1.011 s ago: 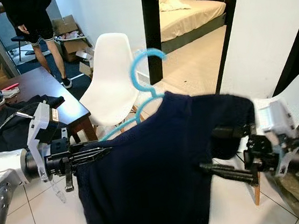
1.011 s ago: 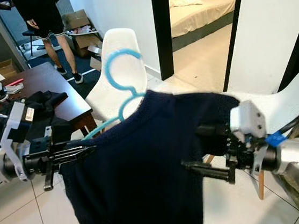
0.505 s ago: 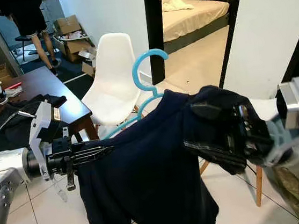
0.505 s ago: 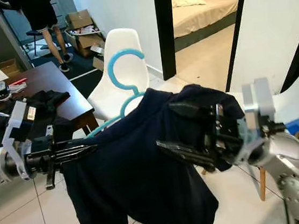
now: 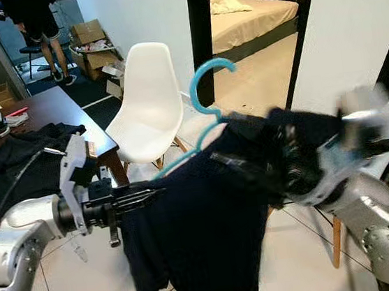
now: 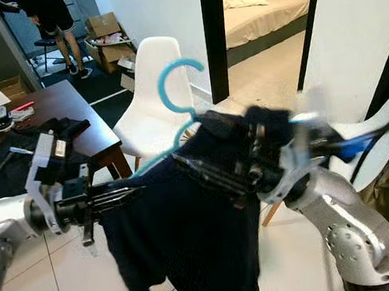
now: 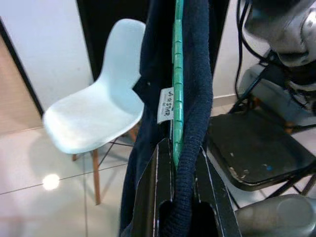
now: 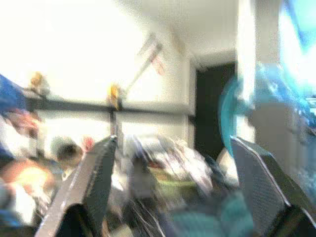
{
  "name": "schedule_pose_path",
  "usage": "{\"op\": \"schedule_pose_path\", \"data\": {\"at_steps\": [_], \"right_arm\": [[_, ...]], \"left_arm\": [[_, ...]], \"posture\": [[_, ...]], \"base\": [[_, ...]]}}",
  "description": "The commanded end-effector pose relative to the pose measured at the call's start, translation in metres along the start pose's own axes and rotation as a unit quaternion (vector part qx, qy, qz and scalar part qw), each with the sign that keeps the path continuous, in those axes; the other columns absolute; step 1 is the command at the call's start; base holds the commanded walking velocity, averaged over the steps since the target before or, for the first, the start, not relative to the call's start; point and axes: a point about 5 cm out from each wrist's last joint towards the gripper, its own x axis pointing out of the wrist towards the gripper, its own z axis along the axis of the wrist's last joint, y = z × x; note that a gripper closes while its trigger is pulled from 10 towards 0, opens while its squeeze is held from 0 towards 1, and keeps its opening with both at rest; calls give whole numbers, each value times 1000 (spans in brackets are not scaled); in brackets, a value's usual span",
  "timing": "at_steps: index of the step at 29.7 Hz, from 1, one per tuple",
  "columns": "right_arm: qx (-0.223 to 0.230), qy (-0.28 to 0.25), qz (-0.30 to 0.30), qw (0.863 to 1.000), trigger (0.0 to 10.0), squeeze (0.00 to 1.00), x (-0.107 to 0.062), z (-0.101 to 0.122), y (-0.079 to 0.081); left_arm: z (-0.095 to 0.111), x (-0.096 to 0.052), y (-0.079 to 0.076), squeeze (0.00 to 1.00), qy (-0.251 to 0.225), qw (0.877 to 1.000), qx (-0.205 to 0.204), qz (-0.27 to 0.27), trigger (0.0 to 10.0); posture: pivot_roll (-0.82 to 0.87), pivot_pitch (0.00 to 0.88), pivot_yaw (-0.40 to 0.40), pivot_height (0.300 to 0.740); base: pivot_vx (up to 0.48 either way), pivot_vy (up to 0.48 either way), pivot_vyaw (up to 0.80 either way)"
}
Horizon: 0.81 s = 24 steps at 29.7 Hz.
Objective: Hang hanger
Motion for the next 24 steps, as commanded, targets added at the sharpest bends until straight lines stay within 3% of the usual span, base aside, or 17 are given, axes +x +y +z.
{"op": "schedule_pose_path", "data": {"at_steps": [1, 4, 7, 12, 14, 15, 16, 20, 22, 24], "right_arm": [[6, -68, 39, 997, 10000, 0, 2, 22, 10], [9, -74, 44, 996, 10000, 0, 1, 26, 11], [-7, -3, 42, 999, 10000, 0, -3, 14, 12], [-26, 43, 24, 998, 10000, 0, -7, 8, 7], [-84, 110, -34, 990, 10000, 0, -26, 16, -10], [-84, 110, -34, 990, 10000, 0, -26, 16, -10], [-136, 173, -79, 972, 10000, 0, -49, 36, -25], [-148, 187, -89, 967, 10000, 0, -56, 44, -28], [-180, 228, -107, 951, 10000, 0, -73, 67, -35], [-188, 250, -110, 943, 10000, 0, -78, 74, -37]], "left_arm": [[4, 1, -3, 0, -15, 1000, 4, -6, 10000], [3, 1, -3, 0, -16, 1000, 1, -5, 10000], [1, 1, -3, 0, -21, 1000, -6, -2, 10000], [0, -1, -2, 0, -24, 1000, -10, 1, 10000], [-1, -9, -6, 0, -12, 1000, -14, -4, 10000], [-1, -9, -6, 0, -12, 1000, -14, -4, 10000], [0, -20, -8, 0, 1, 1000, -17, -6, 10000], [1, -22, -8, 0, 5, 1000, -17, -5, 10000], [2, -27, -10, 0, 14, 1000, -17, -9, 10000], [2, -27, -11, 0, 17, 1000, -16, -12, 10000]], "posture": [[-52, 0, 50, 740], [-52, 0, 50, 740], [-56, 0, 51, 740], [-58, 0, 51, 740], [-58, 0, 49, 740], [-58, 0, 49, 740], [-52, 1, 43, 740], [-52, 1, 43, 740], [-49, 0, 40, 740], [-49, 0, 38, 740]], "base": [[0, 0, 0], [0, 0, 0], [0, 0, 0], [0, 0, 0], [0, 0, 0], [0, 0, 0], [0, 0, 0], [0, 0, 0], [0, 0, 0], [0, 0, 0]]}}
